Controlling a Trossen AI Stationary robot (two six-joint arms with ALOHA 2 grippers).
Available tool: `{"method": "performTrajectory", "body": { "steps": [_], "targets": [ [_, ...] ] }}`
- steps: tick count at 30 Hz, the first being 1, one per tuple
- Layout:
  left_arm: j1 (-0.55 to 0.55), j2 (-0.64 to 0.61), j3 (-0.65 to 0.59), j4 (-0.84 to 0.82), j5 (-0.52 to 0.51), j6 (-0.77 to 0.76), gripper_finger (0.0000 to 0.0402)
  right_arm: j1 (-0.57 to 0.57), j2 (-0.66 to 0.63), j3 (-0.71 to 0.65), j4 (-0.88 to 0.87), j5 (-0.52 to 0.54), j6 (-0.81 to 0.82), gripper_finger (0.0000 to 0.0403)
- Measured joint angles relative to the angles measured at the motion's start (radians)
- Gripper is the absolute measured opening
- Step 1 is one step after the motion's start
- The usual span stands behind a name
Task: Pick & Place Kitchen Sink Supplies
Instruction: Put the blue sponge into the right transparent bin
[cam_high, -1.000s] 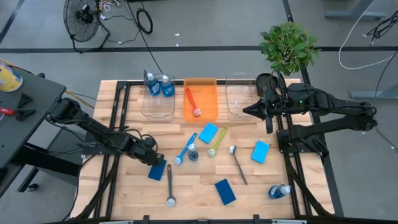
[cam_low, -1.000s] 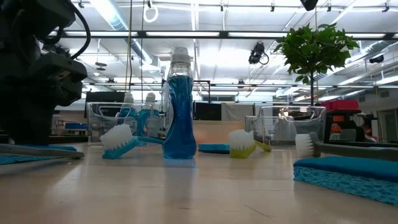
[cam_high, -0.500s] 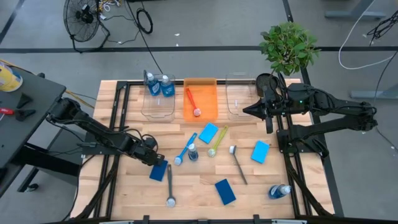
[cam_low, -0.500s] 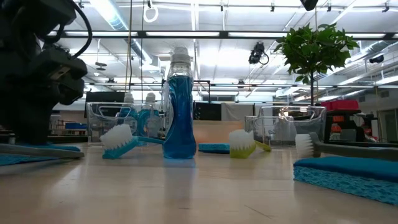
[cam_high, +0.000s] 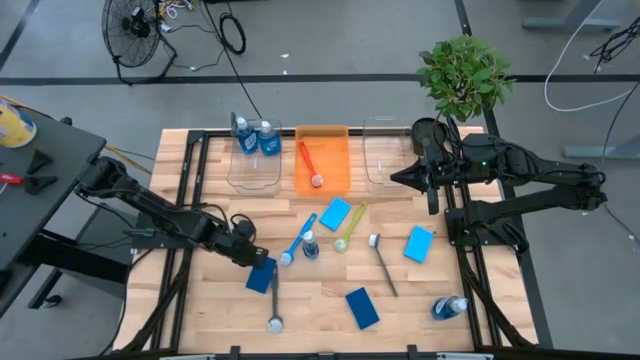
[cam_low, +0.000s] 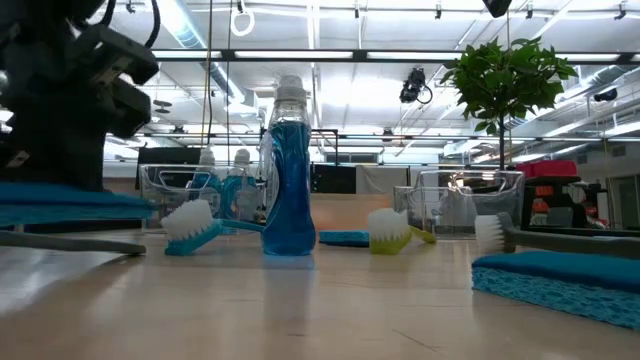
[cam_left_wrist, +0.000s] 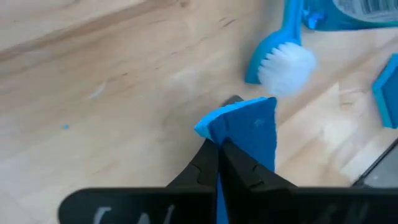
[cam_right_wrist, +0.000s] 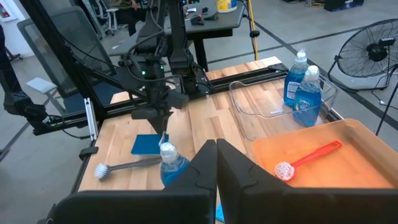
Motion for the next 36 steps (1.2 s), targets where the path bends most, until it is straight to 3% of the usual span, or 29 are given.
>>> {"method": "performTrajectory", "body": {
  "steps": [13,25,36],
  "targets": [
    [0.022,0.000,0.259,-0.340,-0.080,0.137,0.0003,0.000,0.000,0.000,0.000,-0.001,0.000,0.0006],
    [0.135,0.000,0.568,-0.548,-0.242,0.438,0.0003,0.000,0.000,0.000,0.001,-0.001,0.020,0.0006],
    [0.292,0.000,0.714,-0.497,-0.331,0.781,0.0004,0.000,0.001,0.000,0.001,-0.001,0.030,0.0006]
  ]
}}
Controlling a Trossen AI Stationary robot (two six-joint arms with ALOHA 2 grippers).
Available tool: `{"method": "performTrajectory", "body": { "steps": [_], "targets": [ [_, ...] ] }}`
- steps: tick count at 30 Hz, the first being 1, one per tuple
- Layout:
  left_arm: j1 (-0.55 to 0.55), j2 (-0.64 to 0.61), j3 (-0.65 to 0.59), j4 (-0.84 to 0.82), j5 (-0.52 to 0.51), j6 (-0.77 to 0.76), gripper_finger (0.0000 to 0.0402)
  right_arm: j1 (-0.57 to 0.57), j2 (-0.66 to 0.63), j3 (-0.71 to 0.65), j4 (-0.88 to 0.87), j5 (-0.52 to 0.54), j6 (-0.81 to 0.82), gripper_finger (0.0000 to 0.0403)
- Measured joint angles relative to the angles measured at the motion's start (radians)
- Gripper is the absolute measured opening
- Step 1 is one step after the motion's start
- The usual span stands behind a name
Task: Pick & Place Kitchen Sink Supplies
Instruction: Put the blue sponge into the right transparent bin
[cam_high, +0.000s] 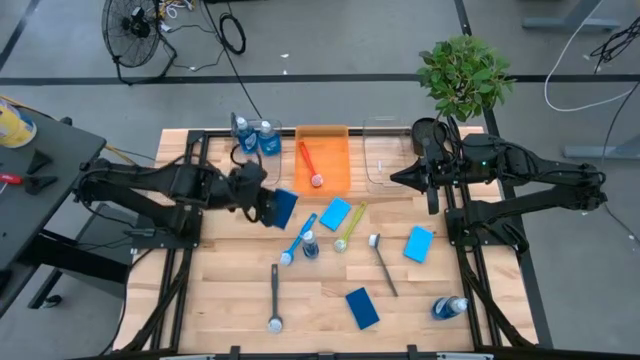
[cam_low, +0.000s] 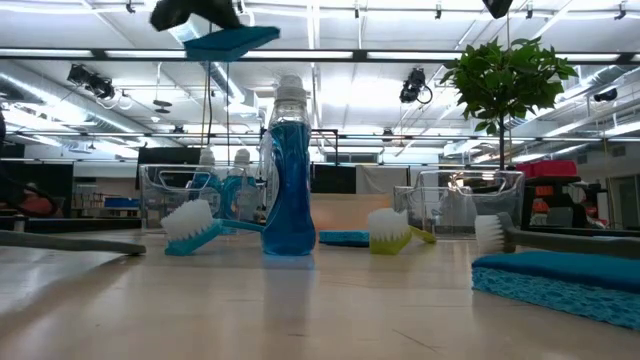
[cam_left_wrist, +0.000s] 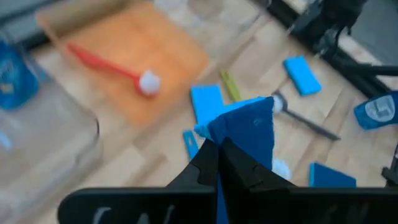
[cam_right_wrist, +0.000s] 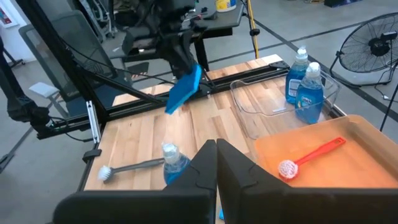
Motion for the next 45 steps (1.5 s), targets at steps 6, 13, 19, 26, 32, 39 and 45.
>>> {"method": "performTrajectory", "body": {
  "steps": [6,13,19,26,32,39,45],
  "targets": [
    [0.081,0.000,0.005,0.178,-0.009,0.190,0.0005,0.000,0.023,0.000,0.015,0.000,0.000,0.0006],
    [0.138,0.003,0.005,0.424,-0.006,0.377,0.0004,0.000,0.103,0.000,0.047,0.001,0.000,0.0006],
    [0.164,0.003,0.005,0.574,-0.006,0.562,0.0004,0.000,0.192,0.000,0.152,0.085,0.000,0.0007],
    [0.175,0.003,0.005,0.675,-0.005,0.709,0.0005,0.000,0.286,0.000,0.349,0.143,-0.045,0.0041],
    [0.175,0.017,0.005,0.691,-0.005,0.750,0.0005,0.000,0.346,0.000,0.447,0.207,-0.067,0.0123],
    [0.175,0.074,0.005,0.758,-0.004,0.778,0.0004,0.000,0.405,0.000,0.544,0.221,-0.062,0.0233],
    [0.175,0.129,0.005,0.827,0.023,0.780,0.0003,0.000,0.434,0.001,0.609,0.209,-0.051,0.0297]
  ]
}}
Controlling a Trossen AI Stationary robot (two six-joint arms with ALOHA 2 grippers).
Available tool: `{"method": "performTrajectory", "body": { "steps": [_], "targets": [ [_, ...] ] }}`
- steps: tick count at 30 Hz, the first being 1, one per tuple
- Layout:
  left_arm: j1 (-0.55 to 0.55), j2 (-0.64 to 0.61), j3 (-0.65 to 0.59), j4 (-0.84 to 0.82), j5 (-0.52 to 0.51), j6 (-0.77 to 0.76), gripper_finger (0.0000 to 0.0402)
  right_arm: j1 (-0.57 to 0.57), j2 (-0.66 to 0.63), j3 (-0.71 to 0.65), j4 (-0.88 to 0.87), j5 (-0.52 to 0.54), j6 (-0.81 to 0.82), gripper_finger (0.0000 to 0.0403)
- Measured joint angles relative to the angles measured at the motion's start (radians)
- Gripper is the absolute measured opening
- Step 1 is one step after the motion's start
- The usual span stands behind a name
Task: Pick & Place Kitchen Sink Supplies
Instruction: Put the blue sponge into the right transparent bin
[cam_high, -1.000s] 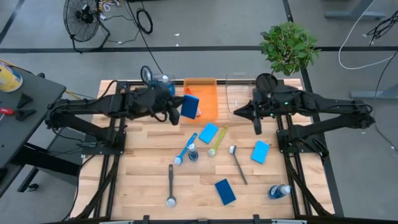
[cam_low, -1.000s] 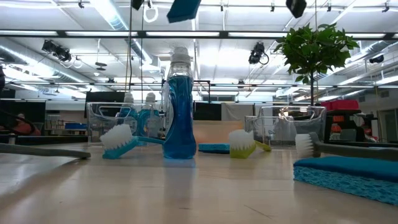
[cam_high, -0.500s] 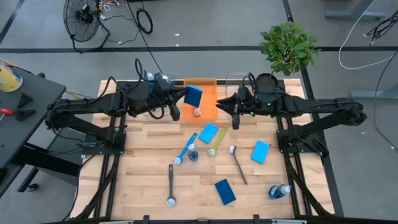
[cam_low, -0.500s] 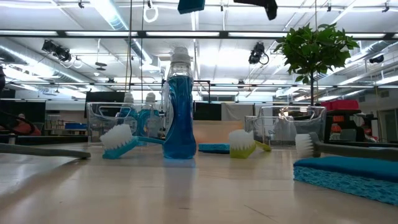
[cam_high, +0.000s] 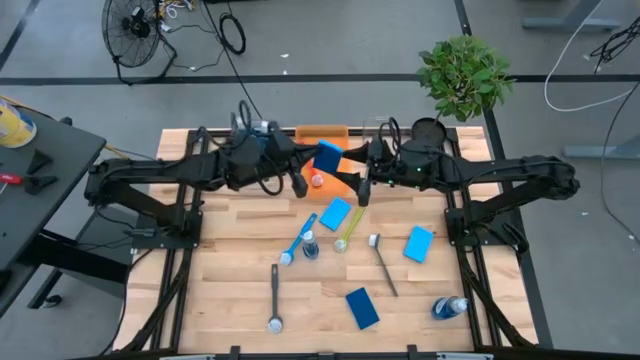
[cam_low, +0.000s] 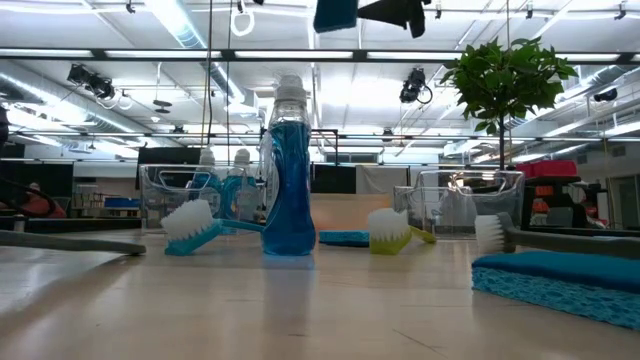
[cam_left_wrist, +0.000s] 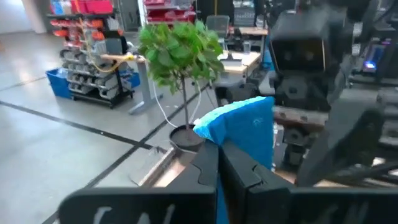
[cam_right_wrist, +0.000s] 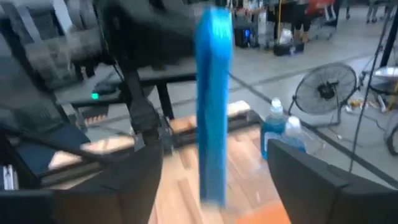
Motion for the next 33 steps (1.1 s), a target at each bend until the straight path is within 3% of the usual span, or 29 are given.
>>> {"method": "performTrajectory", "body": {
  "steps": [5,11,24,33],
  "targets": [
    [0.000,0.049,-0.001,0.063,0.001,-0.004,0.0004,0.000,0.006,-0.001,-0.010,0.000,0.006,0.0313],
    [0.000,0.059,-0.001,0.058,0.000,-0.011,0.0005,0.000,0.006,-0.001,-0.017,0.001,0.026,0.0296],
    [0.000,0.057,-0.001,0.059,-0.046,-0.010,0.0004,0.000,0.006,-0.001,-0.020,0.105,0.025,0.0197],
    [0.000,0.057,-0.001,0.059,-0.046,-0.004,0.0006,0.000,0.006,-0.001,-0.020,0.104,0.022,0.0125]
  ]
}}
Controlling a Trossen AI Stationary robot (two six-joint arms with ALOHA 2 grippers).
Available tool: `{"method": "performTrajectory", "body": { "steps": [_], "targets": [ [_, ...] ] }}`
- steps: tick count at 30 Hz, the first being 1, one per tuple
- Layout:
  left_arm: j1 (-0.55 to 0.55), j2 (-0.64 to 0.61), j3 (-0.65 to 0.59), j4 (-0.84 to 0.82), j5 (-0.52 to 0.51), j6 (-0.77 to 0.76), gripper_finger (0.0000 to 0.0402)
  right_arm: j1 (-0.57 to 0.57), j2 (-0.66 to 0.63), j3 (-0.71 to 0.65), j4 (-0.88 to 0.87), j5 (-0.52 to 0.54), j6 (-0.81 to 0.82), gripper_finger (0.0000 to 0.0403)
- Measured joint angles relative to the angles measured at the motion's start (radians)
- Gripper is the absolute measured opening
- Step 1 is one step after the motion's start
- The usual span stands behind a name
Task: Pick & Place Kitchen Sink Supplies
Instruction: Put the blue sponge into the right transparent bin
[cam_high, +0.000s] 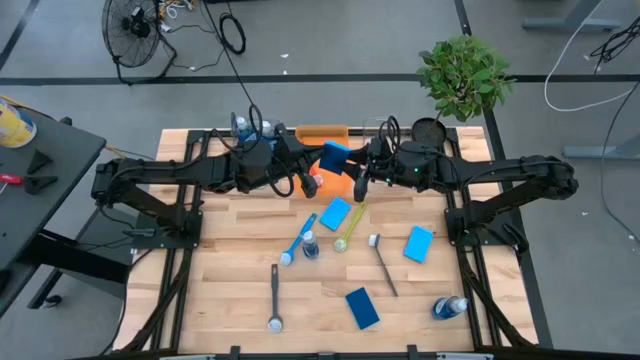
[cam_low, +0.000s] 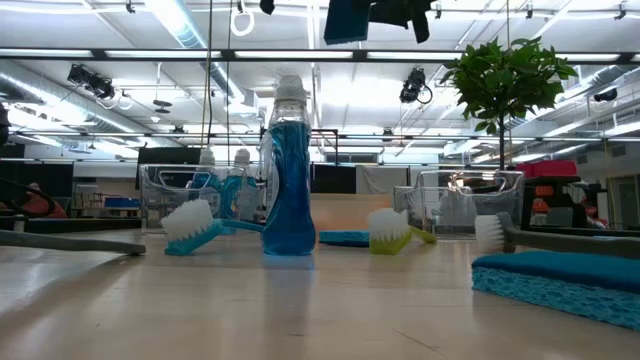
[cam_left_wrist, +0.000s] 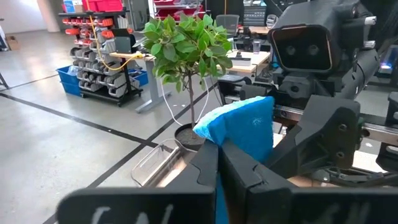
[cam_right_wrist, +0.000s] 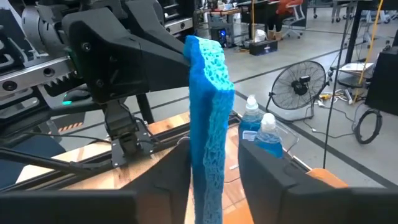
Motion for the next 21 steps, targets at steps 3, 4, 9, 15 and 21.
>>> {"method": "performTrajectory", "body": {
  "steps": [3,4,9,15,21],
  "targets": [
    [0.000,0.000,0.000,0.000,0.000,0.003,0.0004,0.000,0.000,0.000,0.000,0.000,0.000,0.0103],
    [0.000,0.000,0.000,0.000,0.000,0.003,0.0006,0.000,0.000,0.000,0.000,-0.001,0.000,0.0095],
    [0.000,0.000,0.000,0.000,0.000,0.003,0.0035,0.000,0.000,0.000,0.000,-0.002,-0.003,0.0061],
    [0.004,0.000,0.000,0.000,-0.003,0.002,0.0064,0.000,0.000,0.000,-0.003,-0.001,-0.003,0.0034],
    [0.004,0.000,0.000,-0.002,0.014,-0.019,0.0105,0.000,0.000,0.000,-0.015,-0.016,-0.002,0.0030]
  ]
}}
